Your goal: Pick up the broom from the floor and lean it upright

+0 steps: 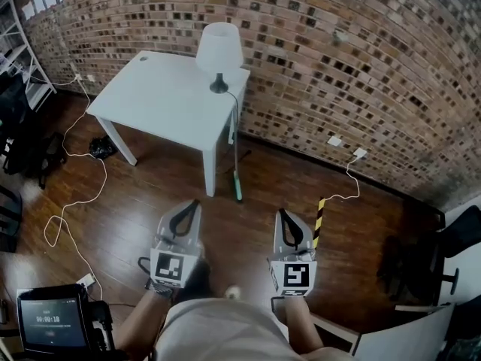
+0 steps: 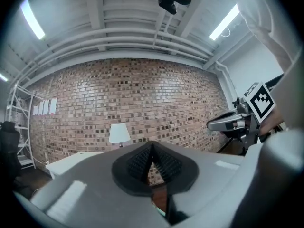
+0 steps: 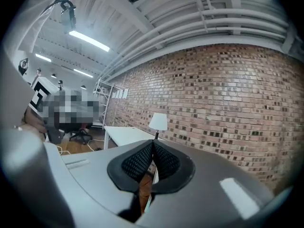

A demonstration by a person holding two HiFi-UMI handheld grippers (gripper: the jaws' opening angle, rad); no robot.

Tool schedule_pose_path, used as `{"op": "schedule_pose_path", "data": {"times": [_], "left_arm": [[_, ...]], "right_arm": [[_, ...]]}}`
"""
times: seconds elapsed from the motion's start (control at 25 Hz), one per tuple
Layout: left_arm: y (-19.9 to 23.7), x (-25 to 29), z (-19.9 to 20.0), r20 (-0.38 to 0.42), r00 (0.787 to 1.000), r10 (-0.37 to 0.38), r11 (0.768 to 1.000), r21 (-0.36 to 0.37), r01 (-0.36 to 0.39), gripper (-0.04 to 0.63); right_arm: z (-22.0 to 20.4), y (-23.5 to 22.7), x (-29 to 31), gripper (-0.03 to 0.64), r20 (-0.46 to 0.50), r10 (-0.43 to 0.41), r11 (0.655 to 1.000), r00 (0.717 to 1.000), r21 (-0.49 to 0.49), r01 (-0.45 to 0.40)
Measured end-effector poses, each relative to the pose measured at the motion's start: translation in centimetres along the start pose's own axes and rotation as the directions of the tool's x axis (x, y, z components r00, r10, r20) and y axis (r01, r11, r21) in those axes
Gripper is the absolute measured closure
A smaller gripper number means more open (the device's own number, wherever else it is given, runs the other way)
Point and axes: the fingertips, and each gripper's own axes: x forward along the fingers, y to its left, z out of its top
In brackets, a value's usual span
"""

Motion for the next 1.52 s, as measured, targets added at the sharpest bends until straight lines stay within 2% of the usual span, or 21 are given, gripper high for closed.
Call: {"op": "schedule_pose_path", "data": {"times": [0.16, 0.48, 0.76, 1.08, 1.52], "left_arm": [[-4.6, -4.4, 0.2, -0.030, 0.999, 0.024, 1.000, -0.018, -0.025, 0.594], [-6.7, -8.9, -0.2, -0.077, 0.996, 0.035, 0.999, 0.007, -0.035, 0.595], [-6.1, -9.0, 0.8, -0.059, 0.998, 0.002, 0.999, 0.039, 0.000, 0.594], [-5.3, -9.1, 0.5, -0.040, 0.999, -0.016, 0.999, 0.038, 0.017, 0.595], [-5.2, -8.5, 0.5, -0.029, 0.998, -0.054, 0.997, 0.051, 0.056, 0.594]], "right_arm": [[-2.0, -0.7, -6.1, 0.603, -0.043, 0.019, 0.999, 0.999, 0.030, -0.017], [-3.4, -1.2, -12.0, 0.603, -0.063, -0.003, 0.991, 0.998, 0.131, 0.011], [-1.2, 0.7, -11.7, 0.604, -0.023, 0.028, 0.989, 0.999, 0.149, -0.025], [-1.3, 2.7, -10.9, 0.606, -0.041, 0.023, 0.995, 0.999, 0.099, -0.019], [-0.6, 3.3, -10.3, 0.605, -0.020, 0.022, 0.995, 1.000, 0.094, -0.020]]}}
